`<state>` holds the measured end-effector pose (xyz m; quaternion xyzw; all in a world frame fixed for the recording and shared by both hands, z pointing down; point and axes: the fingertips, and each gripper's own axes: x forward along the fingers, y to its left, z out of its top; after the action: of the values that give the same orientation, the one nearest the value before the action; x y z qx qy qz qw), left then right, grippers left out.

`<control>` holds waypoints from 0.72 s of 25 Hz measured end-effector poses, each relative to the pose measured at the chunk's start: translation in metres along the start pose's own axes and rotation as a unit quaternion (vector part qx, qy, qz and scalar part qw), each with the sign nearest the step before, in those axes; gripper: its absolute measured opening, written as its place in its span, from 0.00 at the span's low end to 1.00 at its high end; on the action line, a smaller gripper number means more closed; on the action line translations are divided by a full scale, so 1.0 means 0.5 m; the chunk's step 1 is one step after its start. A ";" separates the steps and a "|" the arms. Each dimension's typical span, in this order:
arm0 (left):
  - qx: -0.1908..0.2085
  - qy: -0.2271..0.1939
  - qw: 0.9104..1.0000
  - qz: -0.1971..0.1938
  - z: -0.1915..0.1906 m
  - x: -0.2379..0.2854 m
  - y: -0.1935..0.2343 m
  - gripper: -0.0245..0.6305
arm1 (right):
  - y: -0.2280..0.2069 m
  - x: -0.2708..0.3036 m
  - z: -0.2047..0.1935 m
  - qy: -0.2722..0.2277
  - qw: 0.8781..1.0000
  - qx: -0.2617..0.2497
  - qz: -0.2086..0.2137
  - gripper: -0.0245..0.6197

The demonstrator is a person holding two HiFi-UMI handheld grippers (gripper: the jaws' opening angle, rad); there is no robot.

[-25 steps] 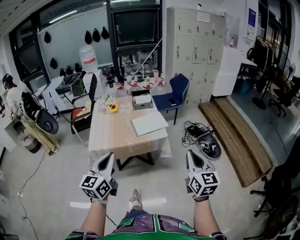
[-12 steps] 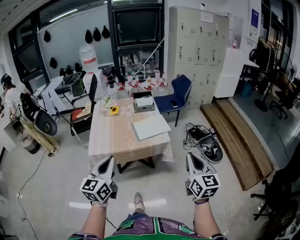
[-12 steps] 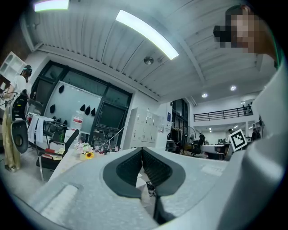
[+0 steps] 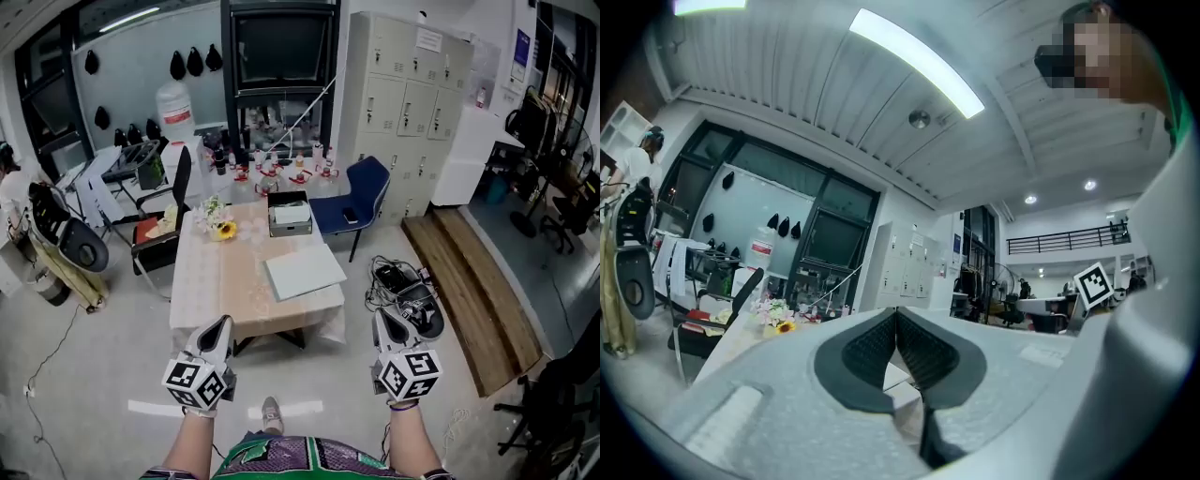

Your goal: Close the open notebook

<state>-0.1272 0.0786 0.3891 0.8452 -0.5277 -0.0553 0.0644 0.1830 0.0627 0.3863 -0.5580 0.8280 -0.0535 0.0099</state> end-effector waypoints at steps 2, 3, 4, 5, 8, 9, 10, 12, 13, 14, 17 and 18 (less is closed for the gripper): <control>-0.003 0.002 1.000 0.001 -0.003 0.031 0.027 0.06 | -0.003 0.046 0.002 0.005 1.000 -0.001 0.002 0.04; -0.005 0.004 1.000 0.001 -0.003 0.046 0.041 0.06 | -0.003 0.069 0.003 0.005 1.000 0.002 0.003 0.04; -0.006 0.007 1.000 -0.001 -0.002 0.061 0.057 0.06 | 0.001 0.093 0.005 0.005 1.000 0.005 0.003 0.04; -0.005 0.009 1.000 -0.002 0.000 0.075 0.073 0.06 | 0.009 0.118 0.006 0.005 1.000 0.006 0.006 0.04; 0.000 0.010 1.000 -0.006 0.011 0.117 0.115 0.06 | 0.045 0.188 0.008 0.006 1.000 0.003 0.026 0.04; 0.002 0.010 1.000 -0.007 0.017 0.131 0.125 0.06 | 0.052 0.207 0.009 0.007 0.999 0.003 0.031 0.04; 0.004 0.009 1.000 -0.009 0.023 0.145 0.134 0.06 | 0.057 0.225 0.010 0.008 0.999 0.003 0.035 0.04; 0.006 0.009 1.000 -0.011 0.034 0.168 0.150 0.06 | 0.059 0.257 0.011 0.012 0.999 0.004 0.038 0.04; 0.006 0.009 1.000 -0.013 0.037 0.178 0.159 0.06 | 0.058 0.272 0.011 0.015 0.999 0.006 0.038 0.04; 0.004 0.010 1.000 -0.014 0.039 0.186 0.169 0.06 | 0.058 0.286 0.011 0.016 0.999 0.009 0.037 0.04; -0.002 0.011 1.000 -0.017 0.036 0.205 0.202 0.06 | 0.060 0.324 0.014 0.018 0.999 0.014 0.033 0.04; -0.003 0.012 1.000 -0.018 0.035 0.211 0.214 0.06 | 0.062 0.335 0.016 0.017 0.999 0.013 0.031 0.04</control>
<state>-0.1784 -0.0636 0.3869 0.8549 -0.5114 -0.0477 0.0723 0.0918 -0.0814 0.3824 -0.5305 0.8444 -0.0737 0.0049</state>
